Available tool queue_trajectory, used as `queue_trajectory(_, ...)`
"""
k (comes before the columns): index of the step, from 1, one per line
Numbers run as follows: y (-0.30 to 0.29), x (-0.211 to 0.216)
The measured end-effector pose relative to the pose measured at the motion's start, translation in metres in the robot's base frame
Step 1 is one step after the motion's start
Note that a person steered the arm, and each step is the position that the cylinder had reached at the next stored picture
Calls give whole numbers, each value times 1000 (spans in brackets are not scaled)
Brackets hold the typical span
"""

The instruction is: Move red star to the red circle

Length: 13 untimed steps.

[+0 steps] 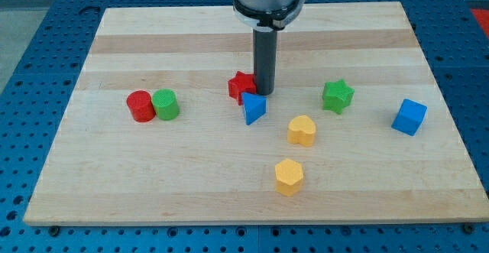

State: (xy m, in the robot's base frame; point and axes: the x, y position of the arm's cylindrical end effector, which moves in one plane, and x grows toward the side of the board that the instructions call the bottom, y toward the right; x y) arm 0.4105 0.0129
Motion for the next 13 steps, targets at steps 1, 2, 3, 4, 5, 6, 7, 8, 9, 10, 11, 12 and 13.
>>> queue_trajectory(1, -15, -11)
queue_trajectory(2, -33, -20)
queue_trajectory(3, -1, -20)
queue_trajectory(4, 48, -19)
queue_trajectory(5, 44, 2)
queue_trajectory(6, 14, 19)
queue_trajectory(7, -30, 18)
queue_trajectory(8, -78, 10)
queue_trajectory(9, -110, 3)
queue_trajectory(10, -87, 3)
queue_trajectory(11, -31, -2)
queue_trajectory(12, -21, -19)
queue_trajectory(13, -55, -35)
